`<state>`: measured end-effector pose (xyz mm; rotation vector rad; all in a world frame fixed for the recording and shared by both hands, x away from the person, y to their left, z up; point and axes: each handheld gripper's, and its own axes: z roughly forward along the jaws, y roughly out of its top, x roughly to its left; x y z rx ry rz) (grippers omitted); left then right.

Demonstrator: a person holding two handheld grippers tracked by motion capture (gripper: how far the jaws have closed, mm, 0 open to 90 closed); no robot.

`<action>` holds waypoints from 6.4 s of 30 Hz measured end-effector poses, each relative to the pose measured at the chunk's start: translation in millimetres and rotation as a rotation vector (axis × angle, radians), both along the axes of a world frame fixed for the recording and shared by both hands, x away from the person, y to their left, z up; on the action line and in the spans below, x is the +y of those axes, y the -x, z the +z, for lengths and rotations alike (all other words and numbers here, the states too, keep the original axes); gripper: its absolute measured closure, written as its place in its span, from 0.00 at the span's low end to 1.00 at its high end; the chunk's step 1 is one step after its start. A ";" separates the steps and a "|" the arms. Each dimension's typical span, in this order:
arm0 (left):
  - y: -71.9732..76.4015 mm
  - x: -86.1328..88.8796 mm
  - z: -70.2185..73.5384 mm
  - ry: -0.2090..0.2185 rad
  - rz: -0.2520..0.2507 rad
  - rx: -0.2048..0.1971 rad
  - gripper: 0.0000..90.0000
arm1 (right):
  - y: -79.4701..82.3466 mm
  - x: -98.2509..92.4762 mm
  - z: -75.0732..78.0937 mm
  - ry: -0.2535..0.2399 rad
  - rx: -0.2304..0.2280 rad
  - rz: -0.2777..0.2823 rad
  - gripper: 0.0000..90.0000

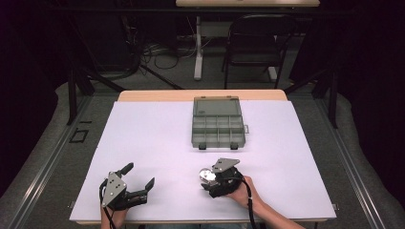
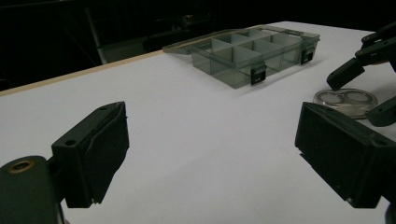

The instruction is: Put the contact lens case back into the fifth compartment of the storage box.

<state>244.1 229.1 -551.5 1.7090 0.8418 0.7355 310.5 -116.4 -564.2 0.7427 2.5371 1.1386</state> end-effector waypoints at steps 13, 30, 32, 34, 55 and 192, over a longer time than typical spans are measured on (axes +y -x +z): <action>-0.1 -0.2 -0.3 -0.003 -0.007 0.002 0.11 | -2.9 -1.2 -1.2 0.010 0.008 0.002 0.51; -0.4 -0.3 -0.7 -0.001 -0.007 0.003 0.11 | -2.7 -5.6 4.7 -0.004 -0.018 0.006 0.55; -0.4 -0.6 -0.6 -0.002 -0.007 0.002 0.11 | -3.1 -6.1 5.2 -0.005 -0.024 0.006 0.55; -0.3 -0.6 -0.5 -0.006 -0.008 0.003 0.11 | -2.9 -7.0 6.3 -0.007 -0.022 0.001 0.55; 0.6 -0.8 0.1 -0.007 -0.005 -0.002 0.11 | -5.6 -17.9 17.4 -0.011 -0.043 -0.025 0.55; 3.7 0.7 1.3 0.004 0.034 -0.016 0.11 | -88.0 5.9 77.8 0.016 -0.117 -0.054 0.55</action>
